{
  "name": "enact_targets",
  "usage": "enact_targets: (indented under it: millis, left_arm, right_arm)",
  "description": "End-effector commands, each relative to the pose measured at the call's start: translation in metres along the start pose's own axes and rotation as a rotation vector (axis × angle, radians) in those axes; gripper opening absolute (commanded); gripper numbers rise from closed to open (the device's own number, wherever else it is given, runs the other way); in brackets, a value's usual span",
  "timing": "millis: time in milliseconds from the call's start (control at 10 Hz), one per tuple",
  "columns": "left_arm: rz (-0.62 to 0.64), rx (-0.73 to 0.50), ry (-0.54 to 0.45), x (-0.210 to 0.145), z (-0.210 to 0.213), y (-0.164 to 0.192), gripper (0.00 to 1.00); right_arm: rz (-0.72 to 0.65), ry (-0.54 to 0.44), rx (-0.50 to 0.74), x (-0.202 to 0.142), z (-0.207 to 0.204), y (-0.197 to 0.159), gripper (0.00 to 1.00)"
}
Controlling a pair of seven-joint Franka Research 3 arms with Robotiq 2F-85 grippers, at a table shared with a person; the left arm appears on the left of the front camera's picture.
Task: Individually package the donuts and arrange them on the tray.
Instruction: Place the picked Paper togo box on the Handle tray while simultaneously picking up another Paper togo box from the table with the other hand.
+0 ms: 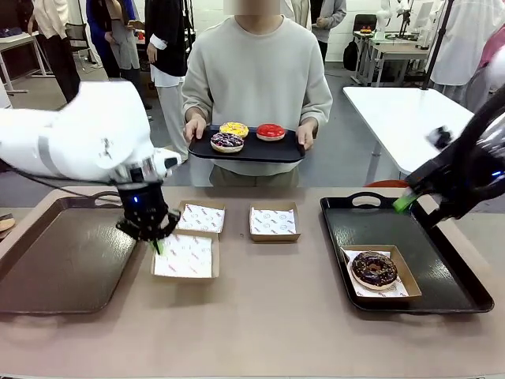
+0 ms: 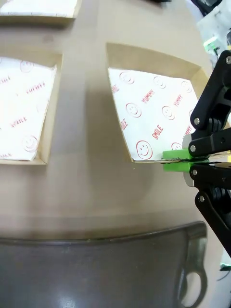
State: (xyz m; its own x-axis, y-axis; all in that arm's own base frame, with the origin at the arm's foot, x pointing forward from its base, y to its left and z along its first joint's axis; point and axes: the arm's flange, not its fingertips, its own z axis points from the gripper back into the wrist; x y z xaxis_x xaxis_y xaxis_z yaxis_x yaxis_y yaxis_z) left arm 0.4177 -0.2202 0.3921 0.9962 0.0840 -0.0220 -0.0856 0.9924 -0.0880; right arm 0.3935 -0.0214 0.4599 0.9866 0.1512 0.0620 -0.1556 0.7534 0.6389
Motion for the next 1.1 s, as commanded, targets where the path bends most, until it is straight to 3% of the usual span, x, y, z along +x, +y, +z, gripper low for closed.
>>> enact_targets:
  millis: [0, 200, 400, 1000]
  left_arm:
    - [-0.025, -0.025, -0.015, 0.005, 0.046, 0.007, 0.00]
    - [-0.049, -0.011, -0.037, 0.024, 0.087, -0.002, 0.00]
    - [-0.085, 0.011, -0.037, 0.050, 0.112, -0.014, 0.00]
    - [-0.128, 0.091, -0.039, 0.127, 0.124, -0.041, 0.00]
  right_arm:
    - [-0.038, 0.017, 0.239, -0.007, 0.050, -0.033, 1.00]
    - [-0.057, -0.037, 0.388, -0.016, 0.090, -0.065, 1.00]
    - [-0.023, -0.068, 0.452, -0.027, 0.109, -0.097, 1.00]
    - [-0.078, -0.273, 0.628, -0.074, 0.123, -0.176, 1.00]
